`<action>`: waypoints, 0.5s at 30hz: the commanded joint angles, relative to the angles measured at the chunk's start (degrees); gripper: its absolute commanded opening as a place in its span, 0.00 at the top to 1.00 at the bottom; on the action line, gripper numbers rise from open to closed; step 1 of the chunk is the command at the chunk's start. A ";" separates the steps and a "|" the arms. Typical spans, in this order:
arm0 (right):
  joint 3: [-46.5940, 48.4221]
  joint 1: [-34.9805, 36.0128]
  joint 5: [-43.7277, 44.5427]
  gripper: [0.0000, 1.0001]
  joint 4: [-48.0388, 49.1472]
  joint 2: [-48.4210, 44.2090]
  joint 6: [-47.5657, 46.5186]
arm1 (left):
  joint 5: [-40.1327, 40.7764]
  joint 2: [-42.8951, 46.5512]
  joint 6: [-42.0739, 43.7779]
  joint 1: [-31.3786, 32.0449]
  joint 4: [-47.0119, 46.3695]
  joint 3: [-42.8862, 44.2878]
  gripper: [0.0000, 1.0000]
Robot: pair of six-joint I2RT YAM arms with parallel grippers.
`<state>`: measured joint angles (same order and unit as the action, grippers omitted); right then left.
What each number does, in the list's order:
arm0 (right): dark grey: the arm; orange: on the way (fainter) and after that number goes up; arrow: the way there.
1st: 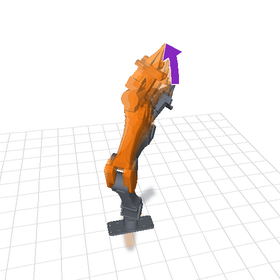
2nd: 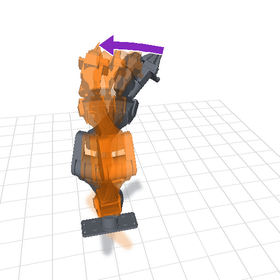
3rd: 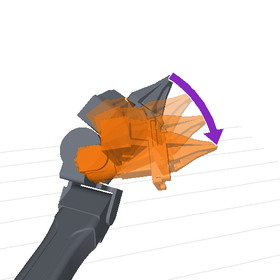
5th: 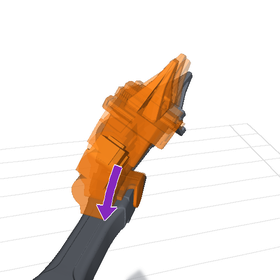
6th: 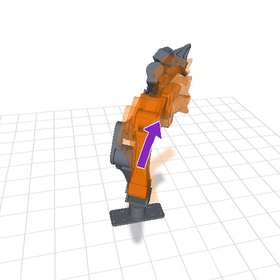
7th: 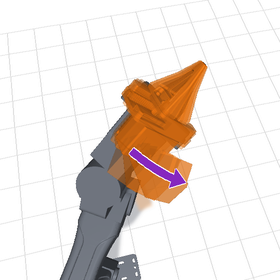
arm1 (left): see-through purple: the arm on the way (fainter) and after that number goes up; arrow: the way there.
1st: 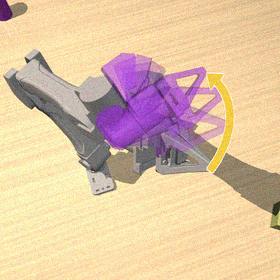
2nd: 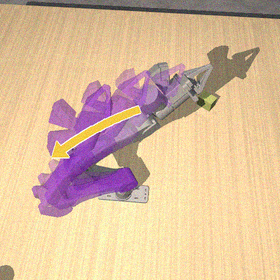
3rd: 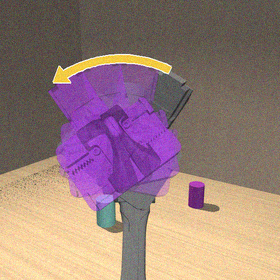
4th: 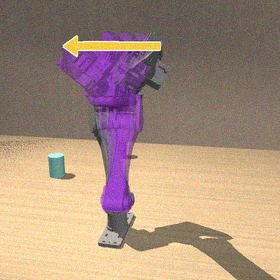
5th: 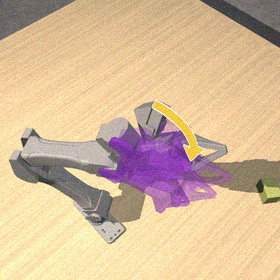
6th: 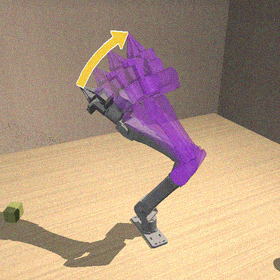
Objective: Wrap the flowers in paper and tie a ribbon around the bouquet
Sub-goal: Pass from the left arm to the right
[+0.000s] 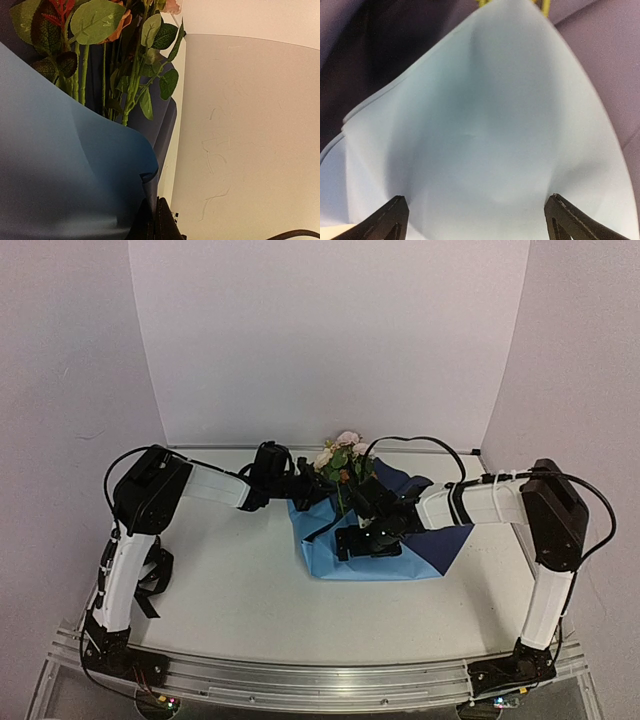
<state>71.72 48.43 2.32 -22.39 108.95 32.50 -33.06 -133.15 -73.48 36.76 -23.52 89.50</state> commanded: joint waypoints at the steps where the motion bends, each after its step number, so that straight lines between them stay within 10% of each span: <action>1: 0.55 0.63 1.67 0.02 1.66 0.48 -0.58 | -0.46 -0.74 0.45 0.00 -1.18 3.35 1.00; 15: -1.31 0.87 7.10 0.09 3.83 2.91 4.35 | -1.49 -3.74 -0.24 1.24 -2.49 5.22 1.00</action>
<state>71.71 49.17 7.02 -20.62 114.17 34.99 -33.45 -135.62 -73.56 37.31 -23.60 92.66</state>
